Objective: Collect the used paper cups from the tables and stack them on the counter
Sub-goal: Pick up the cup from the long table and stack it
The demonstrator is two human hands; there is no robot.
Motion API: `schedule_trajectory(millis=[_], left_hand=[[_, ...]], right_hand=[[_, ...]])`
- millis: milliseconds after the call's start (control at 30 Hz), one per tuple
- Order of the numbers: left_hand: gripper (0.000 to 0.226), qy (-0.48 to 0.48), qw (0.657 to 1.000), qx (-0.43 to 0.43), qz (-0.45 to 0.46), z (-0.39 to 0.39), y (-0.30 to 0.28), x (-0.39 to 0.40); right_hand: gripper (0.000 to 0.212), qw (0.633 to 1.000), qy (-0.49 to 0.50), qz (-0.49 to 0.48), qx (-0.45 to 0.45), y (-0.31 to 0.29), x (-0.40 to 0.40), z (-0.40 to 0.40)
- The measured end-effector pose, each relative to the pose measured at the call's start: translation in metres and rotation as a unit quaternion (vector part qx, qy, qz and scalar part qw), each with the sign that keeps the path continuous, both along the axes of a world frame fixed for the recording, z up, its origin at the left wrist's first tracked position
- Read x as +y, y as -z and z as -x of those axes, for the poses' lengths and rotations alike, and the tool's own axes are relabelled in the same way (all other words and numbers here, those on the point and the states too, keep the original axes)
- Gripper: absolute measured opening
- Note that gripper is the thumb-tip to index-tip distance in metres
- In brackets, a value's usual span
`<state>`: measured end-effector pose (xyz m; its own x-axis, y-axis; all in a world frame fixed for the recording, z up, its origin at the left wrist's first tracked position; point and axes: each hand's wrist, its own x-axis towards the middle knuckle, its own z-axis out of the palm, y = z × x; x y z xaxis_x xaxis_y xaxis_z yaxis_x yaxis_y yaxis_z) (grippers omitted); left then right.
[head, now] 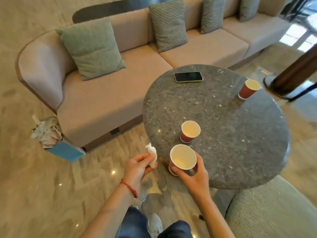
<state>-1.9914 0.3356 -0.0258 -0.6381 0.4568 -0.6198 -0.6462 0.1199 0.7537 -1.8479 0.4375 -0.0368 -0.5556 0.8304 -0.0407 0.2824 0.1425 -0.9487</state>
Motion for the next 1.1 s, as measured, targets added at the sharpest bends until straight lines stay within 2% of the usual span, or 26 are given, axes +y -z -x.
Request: schedule_trajectory(millis=[233,500,767,1100], left_hand=[[0.005,0.159,0.987,0.003,-0.025,0.063,-0.003,0.063],[0.005,0.221,0.975,0.0,-0.03,0.103,-0.001,0.112],[0.003,0.234,0.972,-0.006,-0.019,0.107,0.006,0.134],[0.003,0.212,0.977,-0.012,0.028,0.117,0.018,0.135]], right_hand=[[0.068,0.986,0.164,-0.032,-0.004,-0.003,0.023,0.025],[0.071,0.964,0.262,-0.039,0.026,-0.013,0.052,0.051],[0.069,0.964,0.26,-0.044,0.023,-0.007,0.089,0.073],[0.072,0.968,0.249,-0.027,-0.025,0.029,0.097,0.082]])
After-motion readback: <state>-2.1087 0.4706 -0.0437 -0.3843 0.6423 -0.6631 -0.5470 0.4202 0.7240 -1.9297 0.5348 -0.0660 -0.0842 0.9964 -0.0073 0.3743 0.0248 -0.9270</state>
